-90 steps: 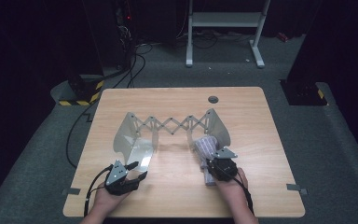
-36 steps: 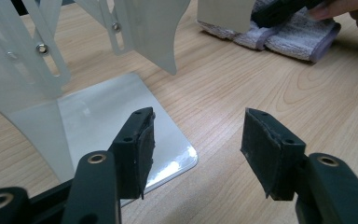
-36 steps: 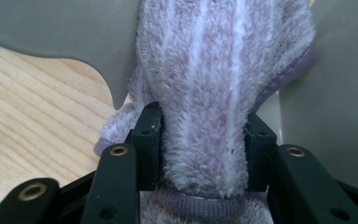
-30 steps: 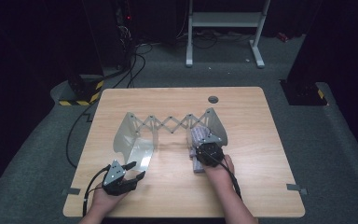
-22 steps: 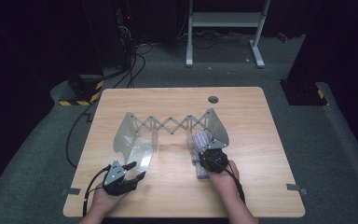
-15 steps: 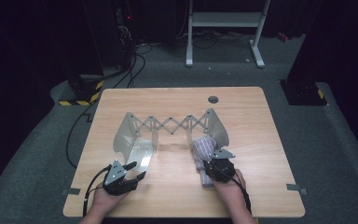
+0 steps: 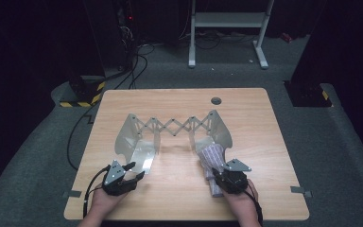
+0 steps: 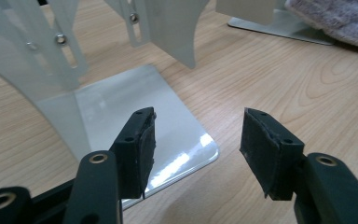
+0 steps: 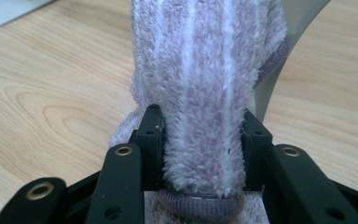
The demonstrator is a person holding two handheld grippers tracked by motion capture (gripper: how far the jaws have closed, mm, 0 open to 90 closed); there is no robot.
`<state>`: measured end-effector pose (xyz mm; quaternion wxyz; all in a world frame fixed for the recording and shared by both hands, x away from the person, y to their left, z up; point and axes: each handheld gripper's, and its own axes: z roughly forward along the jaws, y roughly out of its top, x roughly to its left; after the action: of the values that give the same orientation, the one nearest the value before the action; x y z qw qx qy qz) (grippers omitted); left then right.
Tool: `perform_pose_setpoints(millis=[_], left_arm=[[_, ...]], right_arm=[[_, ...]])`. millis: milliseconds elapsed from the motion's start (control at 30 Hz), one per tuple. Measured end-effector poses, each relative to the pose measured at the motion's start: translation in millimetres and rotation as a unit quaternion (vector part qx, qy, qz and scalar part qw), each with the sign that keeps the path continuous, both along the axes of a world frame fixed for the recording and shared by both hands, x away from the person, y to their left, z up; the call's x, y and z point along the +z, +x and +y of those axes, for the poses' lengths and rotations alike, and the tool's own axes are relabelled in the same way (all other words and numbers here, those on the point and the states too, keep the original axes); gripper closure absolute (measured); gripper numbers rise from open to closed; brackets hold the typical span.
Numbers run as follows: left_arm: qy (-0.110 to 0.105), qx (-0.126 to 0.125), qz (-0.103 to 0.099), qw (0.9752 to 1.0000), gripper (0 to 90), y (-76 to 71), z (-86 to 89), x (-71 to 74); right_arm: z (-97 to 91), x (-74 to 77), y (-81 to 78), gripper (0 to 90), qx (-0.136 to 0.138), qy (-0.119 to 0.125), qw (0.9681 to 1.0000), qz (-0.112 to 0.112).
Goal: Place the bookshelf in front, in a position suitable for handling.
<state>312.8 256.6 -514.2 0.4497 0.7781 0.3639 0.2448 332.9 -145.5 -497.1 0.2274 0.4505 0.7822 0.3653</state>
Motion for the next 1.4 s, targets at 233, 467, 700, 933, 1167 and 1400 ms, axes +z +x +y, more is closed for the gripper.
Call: perform_pose_setpoints(millis=[233,467,700,933,1167,1400], left_arm=[[0.008,0.039,0.008,0.9992,56.2,2.5,19.9,3.7],[0.013,0.106,0.024,0.994,57.2,6.4,40.9,4.0],[-0.033,0.129,0.012,0.991,42.3,23.9,40.3,8.4],[-0.028,0.127,-0.017,0.9913,67.5,36.6,27.0,10.6],[-0.016,0.132,-0.032,0.9906,82.6,36.7,16.9,10.0],[-0.016,0.09,-0.033,0.9952,82.1,30.5,-1.7,10.2]], right_arm=[[-0.7,5.0,0.3,61.2,0.001,0.011,0.9996,-0.027],[0.3,7.8,3.8,60.3,0.005,0.027,0.9982,-0.054],[7.1,6.9,10.5,59.5,0.001,0.026,0.9974,-0.067],[2.3,1.1,15.7,59.0,-0.021,0.023,0.9974,-0.064],[-6.7,-2.8,18.3,58.6,-0.037,0.018,0.9971,-0.065],[-28.5,-4.8,19.1,58.6,-0.067,0.01,0.9956,-0.065]])
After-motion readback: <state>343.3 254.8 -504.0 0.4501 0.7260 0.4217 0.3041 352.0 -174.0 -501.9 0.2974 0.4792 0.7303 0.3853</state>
